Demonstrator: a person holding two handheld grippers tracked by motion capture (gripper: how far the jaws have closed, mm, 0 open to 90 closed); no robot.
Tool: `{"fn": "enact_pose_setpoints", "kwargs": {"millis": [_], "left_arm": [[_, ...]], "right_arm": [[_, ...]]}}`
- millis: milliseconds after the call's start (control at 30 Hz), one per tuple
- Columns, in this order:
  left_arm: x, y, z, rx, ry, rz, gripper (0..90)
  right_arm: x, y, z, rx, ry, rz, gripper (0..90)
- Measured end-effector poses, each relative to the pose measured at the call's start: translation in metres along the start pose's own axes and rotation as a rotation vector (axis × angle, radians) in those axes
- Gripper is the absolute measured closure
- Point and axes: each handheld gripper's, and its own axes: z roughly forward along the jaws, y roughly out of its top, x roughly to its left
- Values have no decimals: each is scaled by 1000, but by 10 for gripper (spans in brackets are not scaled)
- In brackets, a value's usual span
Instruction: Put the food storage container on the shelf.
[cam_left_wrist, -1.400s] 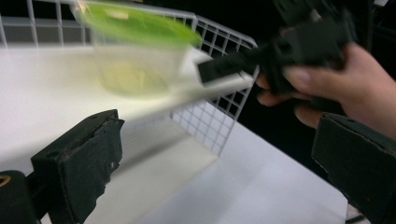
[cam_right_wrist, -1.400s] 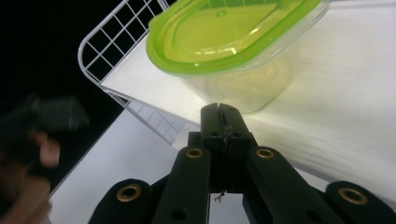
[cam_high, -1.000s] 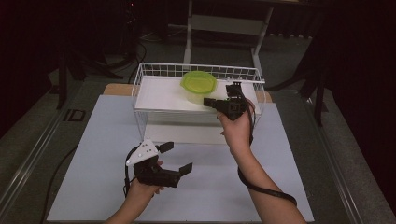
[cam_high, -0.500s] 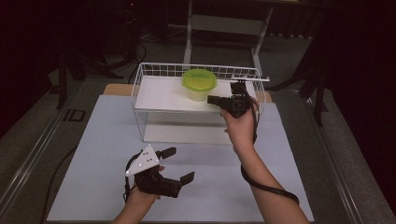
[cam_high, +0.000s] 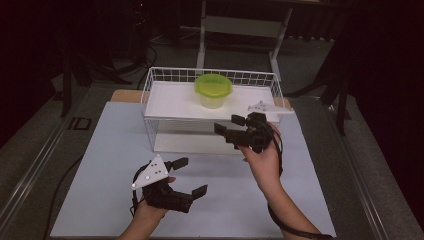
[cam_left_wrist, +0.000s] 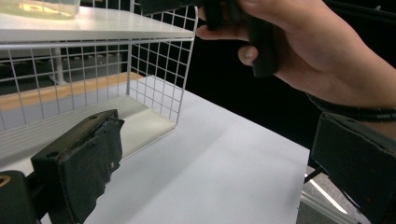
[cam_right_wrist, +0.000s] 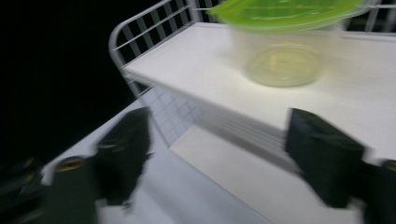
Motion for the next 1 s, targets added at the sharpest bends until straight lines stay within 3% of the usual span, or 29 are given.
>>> {"fn": "enact_pose_setpoints", "kwargs": {"millis": [200,333,633,1000], "left_arm": [[-1,-2,-3,-1,-5,35,24],[0,-5,-4,-4,-24,23,24],[1,-17,-8,12,-13,78,24],[5,-40,-10,45,-13,77,25]], "right_arm": [[9,-20,-6,-13,2,-79,140],[13,-40,-11,-20,7,-124,142],[9,-85,-23,-43,2,-147,145],[-3,-132,-35,-15,-19,-179,147]]}}
